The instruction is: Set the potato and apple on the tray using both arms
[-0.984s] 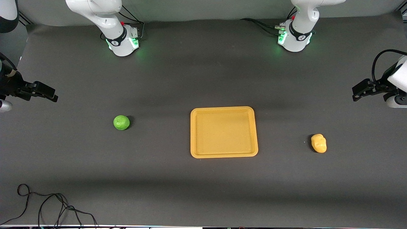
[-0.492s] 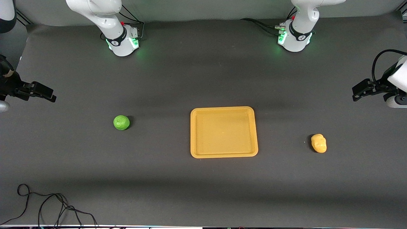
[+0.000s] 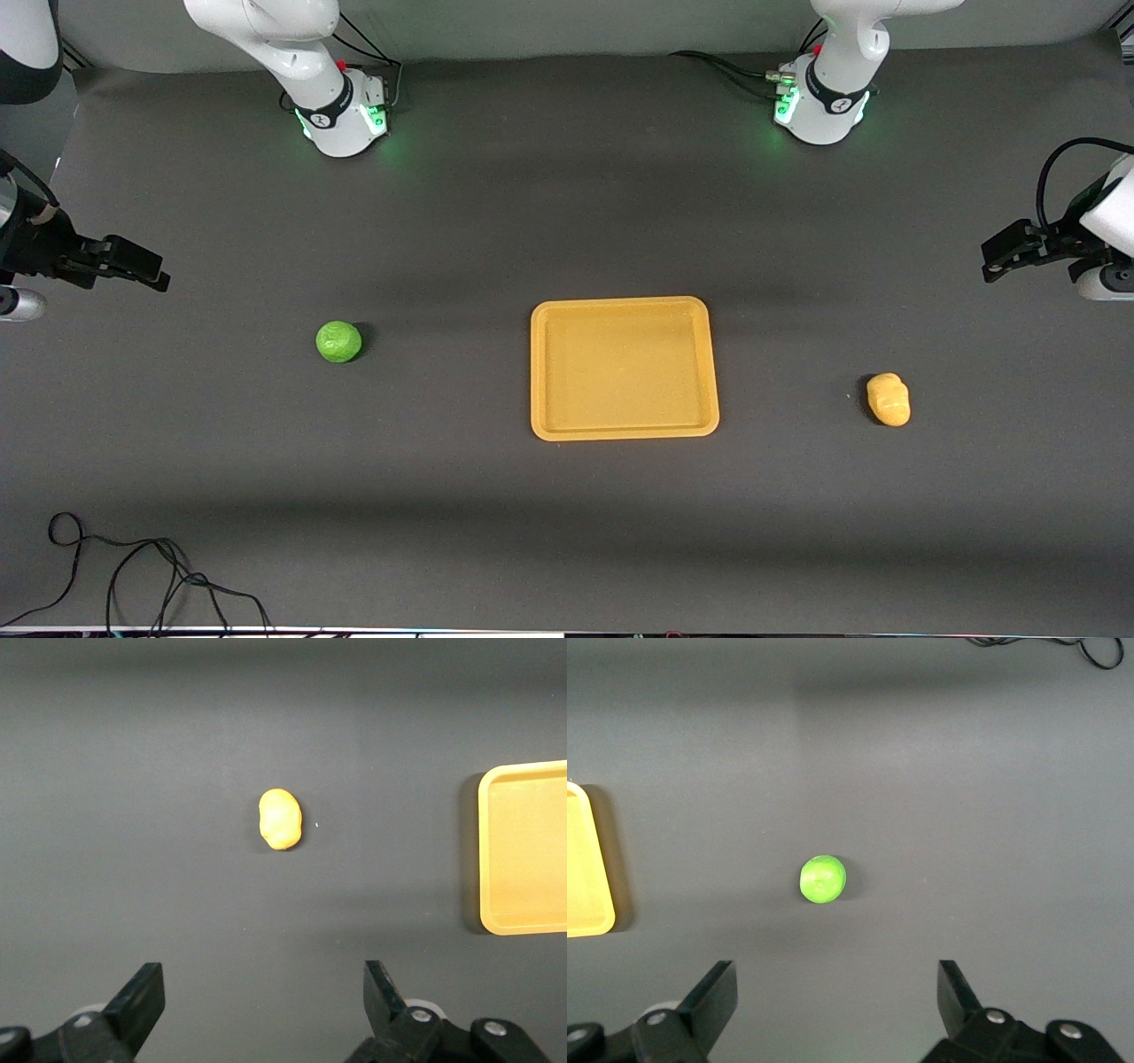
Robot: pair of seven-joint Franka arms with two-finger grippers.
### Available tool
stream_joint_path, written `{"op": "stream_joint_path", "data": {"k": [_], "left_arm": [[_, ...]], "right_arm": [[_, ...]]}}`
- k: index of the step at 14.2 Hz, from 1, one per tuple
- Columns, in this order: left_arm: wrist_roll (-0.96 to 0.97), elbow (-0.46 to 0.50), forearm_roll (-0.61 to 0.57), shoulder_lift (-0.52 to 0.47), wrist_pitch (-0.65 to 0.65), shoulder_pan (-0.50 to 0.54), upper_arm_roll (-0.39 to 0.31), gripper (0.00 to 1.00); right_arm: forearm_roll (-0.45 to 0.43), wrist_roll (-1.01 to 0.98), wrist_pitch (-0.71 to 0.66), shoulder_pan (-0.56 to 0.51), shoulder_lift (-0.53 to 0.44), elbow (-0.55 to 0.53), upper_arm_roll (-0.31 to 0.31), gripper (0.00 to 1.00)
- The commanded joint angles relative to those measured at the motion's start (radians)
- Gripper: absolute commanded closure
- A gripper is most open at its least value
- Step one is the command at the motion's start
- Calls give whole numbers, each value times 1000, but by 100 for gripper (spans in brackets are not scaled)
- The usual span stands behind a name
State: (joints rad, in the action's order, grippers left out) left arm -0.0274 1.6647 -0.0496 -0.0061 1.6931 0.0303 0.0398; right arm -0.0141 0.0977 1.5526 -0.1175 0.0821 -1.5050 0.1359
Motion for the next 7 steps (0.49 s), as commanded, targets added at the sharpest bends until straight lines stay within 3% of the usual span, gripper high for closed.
{"op": "stream_joint_path", "data": {"k": [1,7], "left_arm": [[-19,-23,11,17,-4,2,-3,0],[-9,-20,11,17,-1,2,-3,0]], "right_arm": [[11,16,17,10,37,0,8,0],[16,20,131,24,79,-93,8,0]]}}
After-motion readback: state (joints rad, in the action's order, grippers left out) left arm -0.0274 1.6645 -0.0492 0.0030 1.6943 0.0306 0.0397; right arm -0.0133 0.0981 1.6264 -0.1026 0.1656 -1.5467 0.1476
